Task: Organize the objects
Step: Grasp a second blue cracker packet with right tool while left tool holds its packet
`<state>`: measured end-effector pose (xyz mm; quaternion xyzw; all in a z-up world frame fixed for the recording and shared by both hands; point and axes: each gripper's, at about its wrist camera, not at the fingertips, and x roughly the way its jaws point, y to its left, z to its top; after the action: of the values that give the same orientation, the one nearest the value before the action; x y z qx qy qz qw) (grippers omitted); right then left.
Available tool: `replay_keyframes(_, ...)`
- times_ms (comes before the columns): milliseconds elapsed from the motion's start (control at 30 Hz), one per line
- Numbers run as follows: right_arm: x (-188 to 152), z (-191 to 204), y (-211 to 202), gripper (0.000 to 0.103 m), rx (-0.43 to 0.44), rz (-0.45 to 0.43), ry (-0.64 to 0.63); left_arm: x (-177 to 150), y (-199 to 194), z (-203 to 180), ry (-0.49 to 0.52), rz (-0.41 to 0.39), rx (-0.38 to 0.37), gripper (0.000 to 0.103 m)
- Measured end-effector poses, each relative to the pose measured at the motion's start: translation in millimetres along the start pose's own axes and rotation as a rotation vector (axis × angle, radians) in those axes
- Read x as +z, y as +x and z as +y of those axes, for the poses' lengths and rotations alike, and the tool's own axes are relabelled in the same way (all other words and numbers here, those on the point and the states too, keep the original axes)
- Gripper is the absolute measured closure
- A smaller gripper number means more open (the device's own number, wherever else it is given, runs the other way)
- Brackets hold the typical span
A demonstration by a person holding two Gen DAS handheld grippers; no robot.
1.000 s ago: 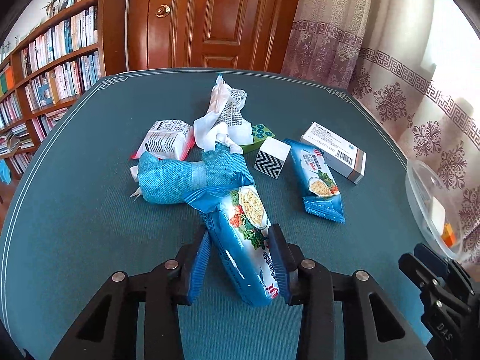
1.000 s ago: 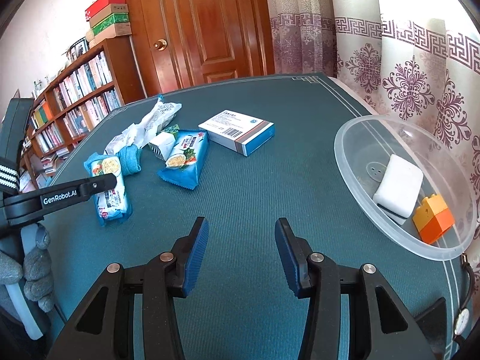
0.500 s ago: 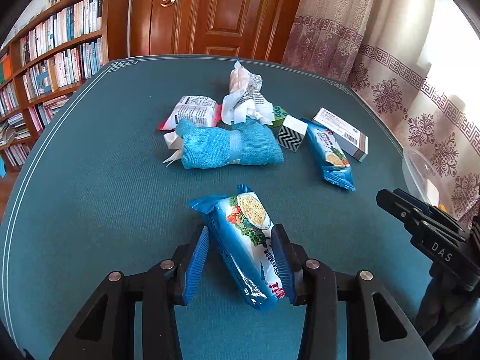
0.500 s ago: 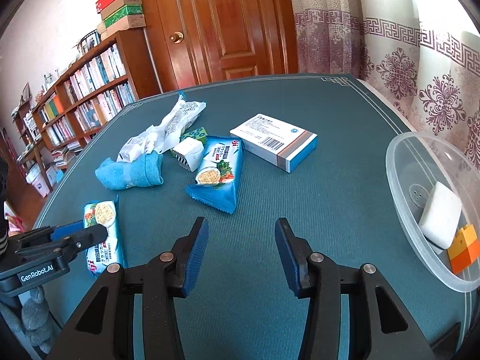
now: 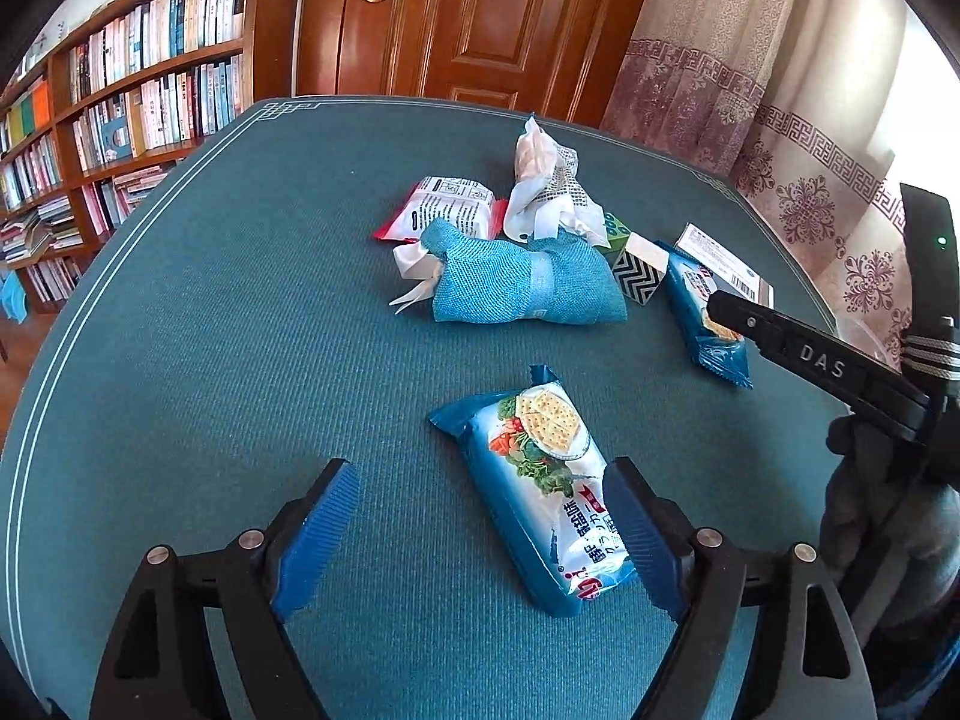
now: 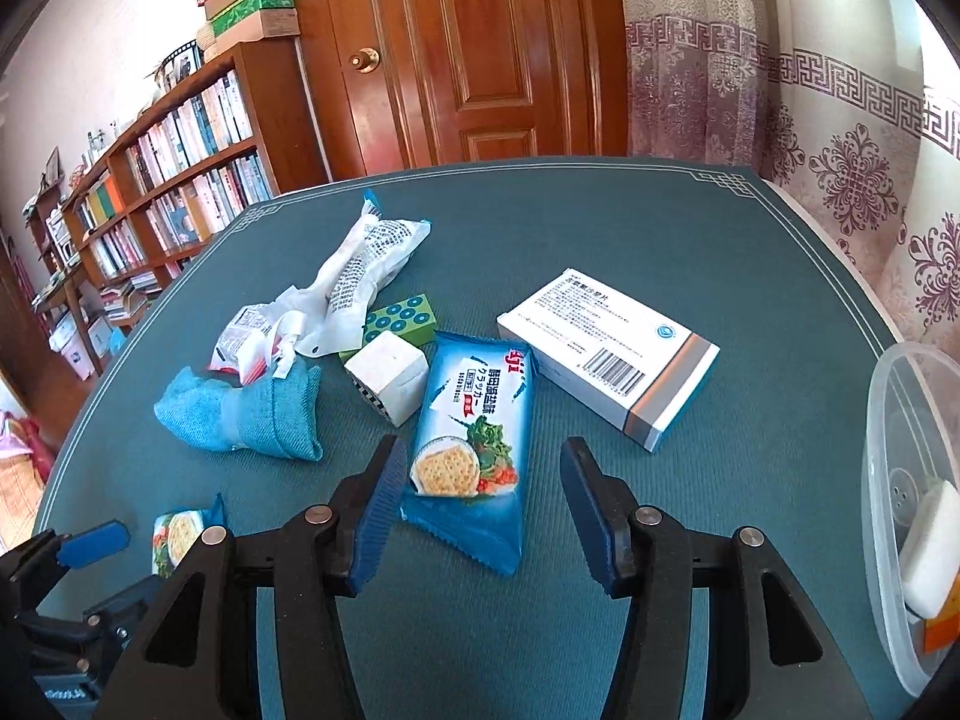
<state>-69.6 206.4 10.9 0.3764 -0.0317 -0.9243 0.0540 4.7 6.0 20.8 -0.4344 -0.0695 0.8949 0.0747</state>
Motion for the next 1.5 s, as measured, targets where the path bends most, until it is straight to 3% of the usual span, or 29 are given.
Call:
replay_keyframes(300,3,3,31,0.048,-0.001,0.046,0.001,4,2,-15,0.022,-0.008,0.006,0.015)
replay_keyframes(500,0,4,30,0.057,-0.022,0.045,-0.02,4,11,-23,0.043,-0.005,0.033,0.016)
replay_keyframes(733,-9,-1,19,0.059,-0.023,0.042,-0.007,3,19,-26,0.062,0.005,0.069,0.033)
replay_keyframes(1033,-32,-8,-4,0.059,-0.036,0.045,0.012,2,16,-24,0.07,0.011,0.062,0.049)
replay_keyframes(1300,-45,-8,-17,0.059,-0.053,0.036,0.028,-4,10,-25,0.094,0.004,0.064,0.056)
replay_keyframes(1500,-44,-6,-14,0.051,-0.044,0.041,0.016,-4,6,-22,0.081,0.001,0.066,0.057)
